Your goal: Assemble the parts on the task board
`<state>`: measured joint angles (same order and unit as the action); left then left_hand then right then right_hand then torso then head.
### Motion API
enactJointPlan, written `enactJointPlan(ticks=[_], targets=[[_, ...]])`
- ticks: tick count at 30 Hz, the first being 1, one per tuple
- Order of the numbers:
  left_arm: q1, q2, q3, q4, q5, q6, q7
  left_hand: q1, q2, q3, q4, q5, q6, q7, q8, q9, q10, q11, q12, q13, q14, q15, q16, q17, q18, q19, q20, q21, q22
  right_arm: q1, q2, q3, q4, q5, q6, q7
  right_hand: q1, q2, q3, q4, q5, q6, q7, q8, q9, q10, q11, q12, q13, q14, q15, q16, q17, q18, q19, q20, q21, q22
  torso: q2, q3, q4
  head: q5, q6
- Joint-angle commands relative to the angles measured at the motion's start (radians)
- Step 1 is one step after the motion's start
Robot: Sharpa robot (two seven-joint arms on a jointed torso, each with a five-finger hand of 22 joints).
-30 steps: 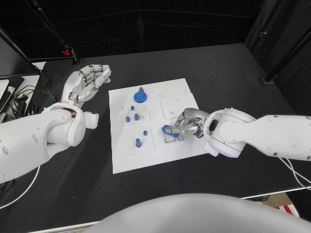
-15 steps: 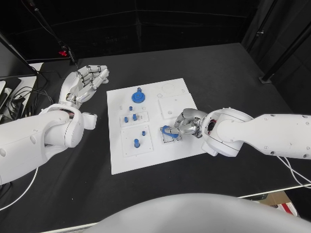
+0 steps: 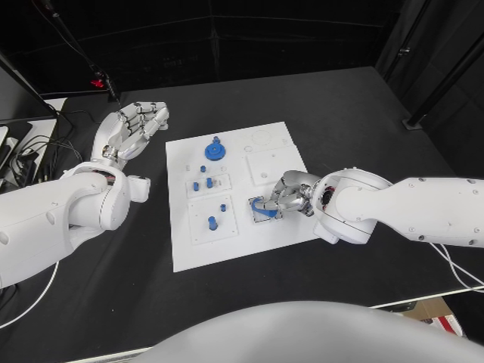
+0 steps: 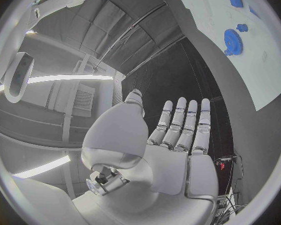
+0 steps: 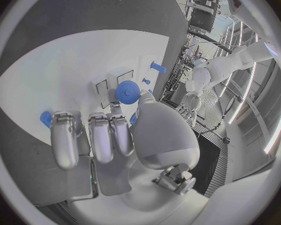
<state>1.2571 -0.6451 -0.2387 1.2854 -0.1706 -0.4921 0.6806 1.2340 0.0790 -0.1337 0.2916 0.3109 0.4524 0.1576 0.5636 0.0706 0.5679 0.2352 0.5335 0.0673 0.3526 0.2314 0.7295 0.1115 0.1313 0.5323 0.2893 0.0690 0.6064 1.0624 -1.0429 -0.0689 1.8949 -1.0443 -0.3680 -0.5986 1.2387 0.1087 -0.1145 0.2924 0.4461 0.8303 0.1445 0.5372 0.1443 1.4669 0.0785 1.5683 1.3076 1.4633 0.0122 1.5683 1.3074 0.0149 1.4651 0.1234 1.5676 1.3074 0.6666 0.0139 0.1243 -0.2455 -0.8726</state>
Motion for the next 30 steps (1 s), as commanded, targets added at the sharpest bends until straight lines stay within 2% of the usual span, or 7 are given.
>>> enactJointPlan(ticks=[1, 10, 17, 30], targets=[[0.002, 0.001, 0.001, 0.001, 0.001, 0.006, 0.095, 0.000, 0.007, -0.004, 0.000, 0.004, -0.005, 0.122, 0.005, -0.001, -0.008, 0.002, 0.007, -0.001, -0.006, -0.001, 0.004, -0.001, -0.013, 0.001, 0.000, 0.003, -0.001, 0.001, 0.001, 0.000, -0.001, -0.006, 0.020, -0.006, -0.018, 0.000, -0.012, -0.001, -0.011, -0.008, 0.000, 0.001, 0.000, 0.104, 0.000, 0.003, 0.263, 0.108, -0.004, 0.002, 0.263, -0.015, 0.106, -0.006, 0.003, 0.263, 0.000, 0.0000, 0.0006, 0.000, 0.000], [0.002, 0.001, 0.001, 0.001, 0.001, 0.007, 0.095, 0.000, 0.007, -0.004, 0.000, 0.004, -0.005, 0.122, 0.005, -0.001, -0.008, 0.002, 0.007, -0.001, -0.006, -0.001, 0.004, -0.001, -0.013, 0.001, 0.000, 0.003, -0.001, 0.001, 0.005, 0.000, -0.002, -0.006, 0.020, -0.003, -0.066, -0.008, -0.051, -0.001, -0.043, -0.026, 0.006, 0.008, 0.006, 0.104, 0.005, 0.003, 0.263, 0.108, 0.000, 0.002, 0.263, -0.015, 0.106, -0.002, 0.003, 0.263, 0.000, 0.0007, 0.0012, 0.001, 0.000], [0.002, 0.001, 0.001, 0.001, 0.001, 0.007, 0.095, 0.002, 0.011, -0.008, 0.000, 0.005, -0.008, 0.122, 0.010, -0.001, -0.010, 0.002, 0.011, -0.001, -0.006, -0.001, 0.009, -0.006, -0.013, 0.000, 0.000, 0.003, -0.003, 0.001, 0.008, 0.000, -0.003, -0.006, 0.021, -0.001, -0.135, -0.026, -0.106, 0.000, -0.102, -0.062, 0.013, 0.021, 0.015, 0.104, 0.011, 0.003, 0.263, 0.108, 0.005, 0.002, 0.263, -0.015, 0.106, 0.003, 0.003, 0.263, 0.001, 0.0002, 0.0003, 0.002, 0.000], [0.002, 0.000, 0.001, 0.001, 0.001, 0.009, 0.094, 0.003, 0.012, -0.008, 0.000, 0.005, -0.008, 0.122, 0.010, -0.001, -0.010, 0.002, 0.011, -0.001, -0.006, -0.001, 0.009, -0.007, -0.013, 0.000, 0.000, 0.003, -0.003, 0.001, 0.009, 0.000, -0.003, -0.007, 0.005, 0.008, -0.161, -0.028, -0.125, 0.000, -0.113, -0.081, 0.016, 0.030, 0.019, 0.104, 0.014, 0.003, 0.263, 0.108, 0.007, 0.002, 0.263, -0.015, 0.106, 0.005, 0.003, 0.263, 0.000, 0.0001, 0.0004, 0.001, 0.000]])
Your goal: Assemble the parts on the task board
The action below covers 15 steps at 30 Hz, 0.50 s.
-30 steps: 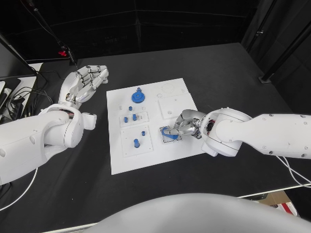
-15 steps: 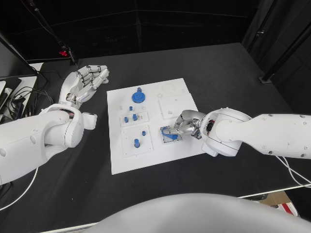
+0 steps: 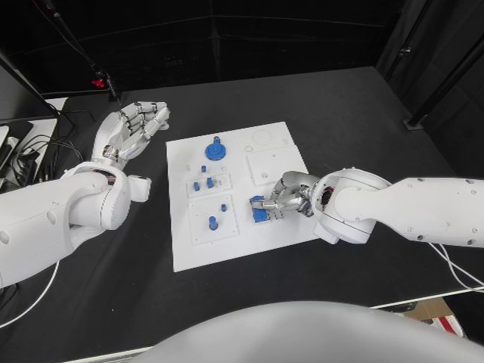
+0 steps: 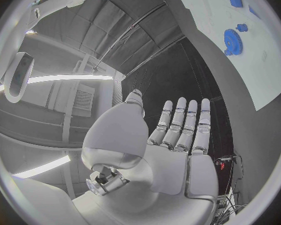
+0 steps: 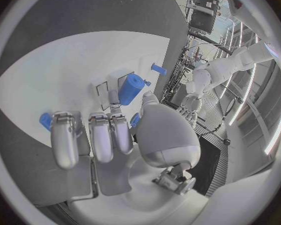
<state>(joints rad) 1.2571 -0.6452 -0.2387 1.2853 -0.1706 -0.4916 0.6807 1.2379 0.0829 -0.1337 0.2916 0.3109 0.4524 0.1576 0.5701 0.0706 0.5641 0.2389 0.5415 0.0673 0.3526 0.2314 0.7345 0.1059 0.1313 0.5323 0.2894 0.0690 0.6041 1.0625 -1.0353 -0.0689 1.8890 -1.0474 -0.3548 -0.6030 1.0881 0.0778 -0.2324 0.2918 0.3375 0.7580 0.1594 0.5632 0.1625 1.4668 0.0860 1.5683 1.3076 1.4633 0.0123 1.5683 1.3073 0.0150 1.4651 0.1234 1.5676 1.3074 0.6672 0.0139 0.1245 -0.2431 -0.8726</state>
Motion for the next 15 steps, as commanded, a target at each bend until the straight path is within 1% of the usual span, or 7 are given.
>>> enactJointPlan(ticks=[1, 3, 5, 9, 12, 15], targets=[[0.002, 0.000, 0.001, 0.001, 0.001, 0.008, 0.094, -0.001, 0.008, -0.008, 0.000, 0.005, -0.008, 0.122, 0.004, -0.001, -0.007, -0.002, 0.004, -0.001, -0.006, -0.001, 0.004, -0.001, -0.013, 0.000, 0.000, 0.003, -0.001, 0.001, 0.001, 0.000, 0.003, -0.005, -0.016, 0.016, -0.009, 0.004, -0.007, 0.000, -0.005, -0.010, 0.001, 0.005, 0.001, 0.104, 0.006, 0.003, 0.263, 0.108, 0.007, 0.002, 0.263, -0.015, 0.106, 0.005, 0.003, 0.263, 0.000, 0.0001, -0.0001, 0.000, 0.000], [0.002, -0.001, 0.001, 0.002, 0.001, 0.008, 0.094, -0.001, 0.008, -0.008, 0.000, 0.005, -0.008, 0.122, 0.004, -0.001, -0.007, -0.002, 0.004, -0.001, -0.006, -0.001, 0.004, -0.001, -0.013, 0.000, 0.000, 0.003, -0.001, 0.001, -0.001, 0.000, 0.006, -0.013, -0.034, 0.026, 0.000, 0.007, -0.004, -0.003, -0.005, -0.013, 0.003, 0.009, 0.003, 0.104, 0.008, 0.003, 0.263, 0.108, 0.008, 0.002, 0.263, -0.015, 0.106, 0.006, 0.003, 0.263, 0.000, 0.0001, -0.0002, 0.001, 0.000], [0.002, -0.001, 0.001, 0.002, 0.001, 0.009, 0.094, -0.001, 0.008, -0.008, 0.000, 0.005, -0.008, 0.122, 0.004, -0.001, -0.007, -0.002, 0.004, -0.001, -0.006, -0.001, 0.004, -0.001, -0.013, 0.000, 0.000, 0.003, -0.001, 0.001, -0.005, 0.000, 0.009, -0.021, -0.049, 0.037, 0.021, 0.007, -0.001, -0.005, -0.008, -0.016, 0.003, 0.021, 0.009, 0.104, 0.008, 0.003, 0.263, 0.108, 0.009, 0.002, 0.263, -0.015, 0.106, 0.007, 0.003, 0.263, -0.001, 0.0003, -0.0005, 0.002, 0.000], [0.002, -0.002, 0.001, 0.002, 0.001, 0.009, 0.094, -0.001, 0.008, -0.008, 0.000, 0.005, -0.008, 0.122, 0.004, -0.001, -0.007, -0.002, 0.004, -0.001, -0.006, -0.001, 0.004, -0.001, -0.013, 0.000, 0.000, 0.003, -0.001, 0.001, -0.016, 0.000, 0.018, -0.032, -0.066, 0.055, 0.062, 0.005, 0.002, -0.006, -0.024, -0.021, 0.000, 0.058, 0.025, 0.104, 0.006, 0.003, 0.263, 0.108, 0.007, 0.002, 0.263, -0.015, 0.106, 0.006, 0.003, 0.263, -0.001, 0.0004, 0.0000, 0.002, 0.000], [0.002, -0.001, 0.001, 0.001, 0.001, 0.009, 0.094, -0.001, 0.008, -0.008, 0.000, 0.005, -0.008, 0.122, 0.004, -0.001, -0.007, -0.002, 0.004, -0.001, -0.006, -0.001, 0.004, -0.001, -0.013, 0.000, 0.000, 0.003, -0.001, 0.001, -0.025, 0.000, 0.026, -0.039, -0.071, 0.066, 0.083, 0.001, -0.001, -0.004, -0.030, -0.015, -0.008, 0.103, 0.048, 0.104, -0.002, 0.003, 0.263, 0.108, 0.002, 0.002, 0.263, -0.015, 0.106, 0.002, 0.003, 0.263, -0.001, 0.0008, -0.0006, 0.003, 0.000], [0.001, -0.001, 0.001, 0.000, 0.001, 0.010, 0.094, -0.001, 0.008, -0.008, 0.000, 0.005, -0.008, 0.122, 0.004, -0.001, -0.007, -0.002, 0.004, -0.001, -0.006, -0.001, 0.004, -0.001, -0.013, 0.000, 0.000, 0.003, -0.001, 0.001, -0.030, 0.001, 0.032, -0.042, -0.063, 0.070, 0.097, -0.006, -0.008, -0.004, -0.045, -0.013, -0.021, 0.163, 0.084, 0.104, -0.012, 0.003, 0.263, 0.108, -0.007, 0.002, 0.263, -0.015, 0.106, -0.005, 0.003, 0.263, -0.001, 0.0007, -0.0006, 0.003, 0.000]])
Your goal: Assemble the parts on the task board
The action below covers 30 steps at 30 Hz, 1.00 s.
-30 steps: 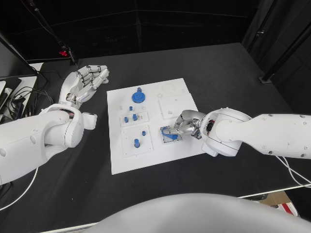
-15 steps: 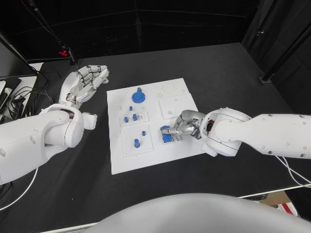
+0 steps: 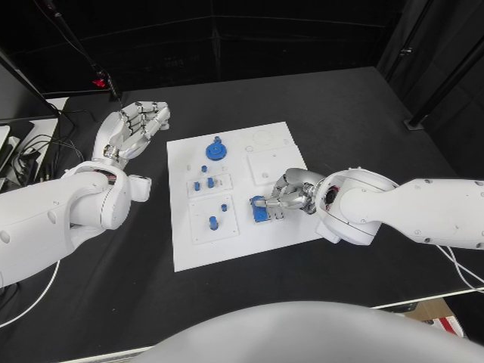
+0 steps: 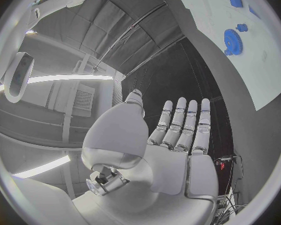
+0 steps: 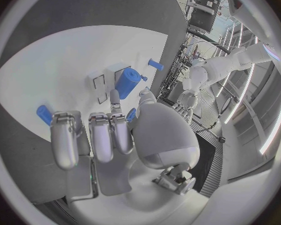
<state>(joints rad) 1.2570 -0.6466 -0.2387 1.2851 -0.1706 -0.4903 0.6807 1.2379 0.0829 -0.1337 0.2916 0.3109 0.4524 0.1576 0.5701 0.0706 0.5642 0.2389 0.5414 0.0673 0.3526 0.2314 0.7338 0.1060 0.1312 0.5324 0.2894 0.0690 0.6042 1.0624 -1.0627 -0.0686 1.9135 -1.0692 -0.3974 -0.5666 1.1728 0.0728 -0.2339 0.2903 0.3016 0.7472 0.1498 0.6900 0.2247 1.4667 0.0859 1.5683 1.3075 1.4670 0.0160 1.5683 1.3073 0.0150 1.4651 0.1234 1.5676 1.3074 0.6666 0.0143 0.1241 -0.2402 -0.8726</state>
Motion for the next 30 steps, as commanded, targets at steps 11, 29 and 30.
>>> enactJointPlan(ticks=[11, 29, 30], targets=[[0.001, 0.002, 0.001, -0.002, 0.001, 0.011, 0.093, 0.000, 0.010, -0.008, 0.000, 0.007, -0.009, 0.122, 0.005, -0.001, -0.007, -0.002, 0.005, -0.001, -0.006, -0.001, 0.006, -0.003, -0.013, 0.000, 0.000, 0.004, -0.002, 0.001, -0.012, 0.000, 0.016, -0.023, 0.060, 0.029, 0.009, -0.032, -0.018, 0.001, -0.092, -0.010, -0.052, 0.225, 0.175, 0.104, -0.050, 0.003, 0.263, 0.104, -0.043, 0.002, 0.263, -0.015, 0.106, -0.037, 0.003, 0.263, 0.000, -0.0001, 0.0008, -0.003, 0.000], [0.001, 0.003, 0.001, -0.002, 0.001, 0.010, 0.092, 0.000, 0.010, -0.008, 0.000, 0.007, -0.009, 0.122, 0.005, -0.001, -0.007, -0.002, 0.005, -0.001, -0.006, -0.001, 0.006, -0.003, -0.013, 0.000, 0.000, 0.004, -0.002, 0.001, 0.004, 0.000, -0.006, -0.034, 0.104, 0.000, 0.121, -0.017, 0.032, -0.029, -0.119, -0.031, -0.066, 0.268, 0.249, 0.104, -0.063, 0.003, 0.263, 0.104, -0.056, 0.002, 0.263, -0.015, 0.106, -0.050, 0.003, 0.263, 0.000, -0.0003, 0.0007, -0.004, 0.000], [0.001, 0.003, 0.001, -0.002, 0.001, 0.010, 0.092, 0.000, 0.010, -0.008, 0.000, 0.007, -0.009, 0.122, 0.005, -0.001, -0.007, -0.002, 0.005, -0.001, -0.006, -0.001, 0.006, -0.003, -0.013, 0.000, 0.000, 0.004, -0.002, 0.001, 0.005, 0.000, -0.007, -0.036, 0.102, -0.002, 0.127, -0.013, 0.035, -0.030, -0.119, -0.031, -0.067, 0.268, 0.251, 0.104, -0.064, 0.003, 0.263, 0.104, -0.056, 0.002, 0.263, -0.015, 0.106, -0.051, 0.003, 0.263, 0.000, -0.0004, 0.0007, -0.004, 0.000]])
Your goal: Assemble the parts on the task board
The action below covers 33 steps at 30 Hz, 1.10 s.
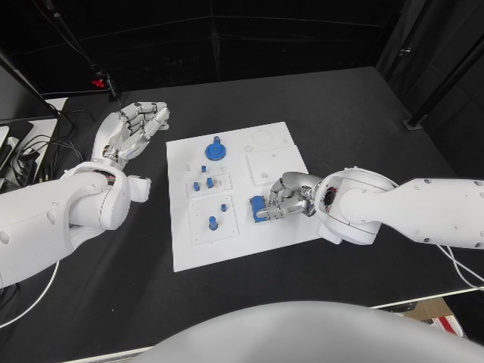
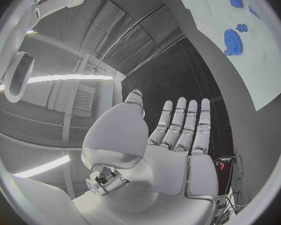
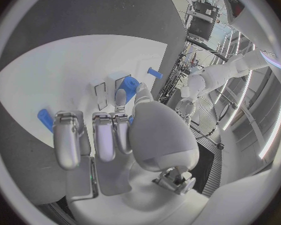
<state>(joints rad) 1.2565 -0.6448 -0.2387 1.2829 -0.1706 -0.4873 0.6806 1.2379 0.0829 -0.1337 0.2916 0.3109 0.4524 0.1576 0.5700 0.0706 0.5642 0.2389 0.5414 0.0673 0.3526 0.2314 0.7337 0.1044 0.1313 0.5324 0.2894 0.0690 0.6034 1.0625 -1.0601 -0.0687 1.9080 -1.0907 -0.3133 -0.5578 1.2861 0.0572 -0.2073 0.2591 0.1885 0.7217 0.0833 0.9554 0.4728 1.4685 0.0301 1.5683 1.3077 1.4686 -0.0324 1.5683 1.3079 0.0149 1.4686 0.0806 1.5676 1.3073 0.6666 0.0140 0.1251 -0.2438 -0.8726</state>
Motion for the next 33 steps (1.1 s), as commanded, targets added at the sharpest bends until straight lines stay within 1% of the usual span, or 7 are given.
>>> enactJointPlan(ticks=[1, 6, 12, 15, 20, 28, 33], targets=[[0.001, 0.001, 0.001, 0.000, 0.001, 0.007, 0.092, 0.000, 0.010, -0.008, 0.000, 0.007, -0.009, 0.122, 0.005, -0.001, -0.008, -0.002, 0.005, -0.001, -0.006, -0.001, 0.006, -0.001, -0.013, 0.000, 0.000, 0.004, -0.001, 0.001, 0.003, 0.000, -0.002, -0.015, 0.017, -0.013, 0.024, 0.008, 0.013, -0.001, -0.003, -0.006, -0.002, 0.003, 0.006, 0.102, -0.009, 0.003, 0.263, 0.102, -0.008, 0.002, 0.263, -0.015, 0.102, -0.008, 0.003, 0.263, 0.000, -0.0002, -0.0005, 0.000, 0.000], [0.001, 0.002, 0.001, 0.000, 0.001, 0.008, 0.092, 0.001, 0.012, -0.009, 0.000, 0.008, -0.010, 0.122, 0.006, -0.002, -0.008, -0.001, 0.006, -0.002, -0.006, -0.001, 0.007, -0.002, -0.013, -0.001, 0.000, 0.004, -0.001, 0.001, 0.004, 0.000, -0.006, -0.022, 0.009, -0.024, 0.093, 0.043, 0.046, -0.020, 0.039, 0.000, -0.012, -0.006, 0.013, 0.102, -0.019, 0.003, 0.263, 0.102, -0.015, 0.002, 0.263, -0.015, 0.102, -0.014, 0.003, 0.263, 0.000, 0.0000, 0.0000, -0.001, 0.000], [0.001, 0.003, 0.001, -0.001, 0.001, 0.008, 0.091, 0.001, 0.012, -0.009, 0.000, 0.008, -0.010, 0.122, 0.006, -0.002, -0.008, -0.001, 0.006, -0.002, -0.006, -0.001, 0.007, -0.002, -0.013, -0.001, 0.000, 0.004, -0.001, 0.001, 0.004, 0.000, -0.009, -0.025, 0.004, -0.027, 0.116, 0.055, 0.058, -0.020, 0.065, 0.005, -0.016, -0.017, 0.014, 0.102, -0.022, 0.003, 0.263, 0.102, -0.019, 0.002, 0.263, -0.015, 0.102, -0.018, 0.003, 0.263, 0.000, 0.0006, -0.0008, 0.001, 0.000], [0.001, 0.003, 0.001, -0.001, 0.001, 0.008, 0.091, 0.001, 0.012, -0.009, 0.000, 0.008, -0.010, 0.122, 0.006, -0.002, -0.008, -0.001, 0.006, -0.002, -0.006, -0.001, 0.007, -0.002, -0.013, -0.001, 0.000, 0.004, -0.001, 0.001, 0.004, 0.000, -0.008, -0.025, 0.013, -0.031, 0.137, 0.053, 0.065, -0.025, 0.096, 0.007, -0.019, -0.027, 0.014, 0.102, -0.025, 0.003, 0.263, 0.102, -0.022, 0.002, 0.263, -0.015, 0.102, -0.021, 0.003, 0.263, 0.000, 0.0007, -0.0004, 0.001, 0.000], [0.001, 0.002, 0.001, -0.001, 0.002, 0.008, 0.090, 0.001, 0.012, -0.009, 0.000, 0.008, -0.010, 0.122, 0.006, -0.002, -0.008, -0.001, 0.006, -0.002, -0.006, -0.001, 0.007, -0.002, -0.013, -0.001, 0.000, 0.004, -0.001, 0.001, 0.003, 0.000, -0.006, -0.025, 0.036, -0.037, 0.158, 0.049, 0.072, -0.033, 0.111, 0.009, -0.020, -0.038, 0.013, 0.102, -0.026, 0.003, 0.263, 0.102, -0.023, 0.002, 0.263, -0.015, 0.102, -0.023, 0.003, 0.263, 0.000, -0.0001, -0.0010, 0.000, 0.000], [0.001, 0.003, 0.001, -0.001, 0.002, 0.008, 0.089, 0.001, 0.012, -0.009, 0.000, 0.008, -0.010, 0.122, 0.006, -0.002, -0.008, -0.001, 0.006, -0.002, -0.006, -0.001, 0.007, -0.002, -0.013, -0.001, 0.000, 0.004, -0.001, 0.001, 0.005, 0.000, -0.009, -0.024, 0.053, -0.036, 0.174, 0.037, 0.074, -0.041, 0.105, 0.011, -0.019, -0.046, 0.013, 0.102, -0.026, 0.003, 0.263, 0.102, -0.024, 0.002, 0.263, -0.015, 0.102, -0.024, 0.003, 0.263, 0.000, -0.0004, -0.0008, -0.003, 0.000], [0.001, 0.003, 0.001, -0.001, 0.002, 0.008, 0.089, 0.001, 0.012, -0.009, 0.000, 0.008, -0.010, 0.122, 0.006, -0.002, -0.008, -0.001, 0.006, -0.002, -0.006, -0.001, 0.007, -0.002, -0.013, -0.001, 0.000, 0.004, -0.001, 0.001, 0.005, 0.000, -0.009, -0.023, 0.040, -0.017, 0.208, 0.020, 0.086, -0.060, 0.072, 0.023, -0.018, -0.062, 0.012, 0.102, -0.025, 0.003, 0.263, 0.102, -0.024, 0.002, 0.263, -0.015, 0.102, -0.024, 0.003, 0.263, 0.000, 0.0000, -0.0002, -0.002, 0.000]])
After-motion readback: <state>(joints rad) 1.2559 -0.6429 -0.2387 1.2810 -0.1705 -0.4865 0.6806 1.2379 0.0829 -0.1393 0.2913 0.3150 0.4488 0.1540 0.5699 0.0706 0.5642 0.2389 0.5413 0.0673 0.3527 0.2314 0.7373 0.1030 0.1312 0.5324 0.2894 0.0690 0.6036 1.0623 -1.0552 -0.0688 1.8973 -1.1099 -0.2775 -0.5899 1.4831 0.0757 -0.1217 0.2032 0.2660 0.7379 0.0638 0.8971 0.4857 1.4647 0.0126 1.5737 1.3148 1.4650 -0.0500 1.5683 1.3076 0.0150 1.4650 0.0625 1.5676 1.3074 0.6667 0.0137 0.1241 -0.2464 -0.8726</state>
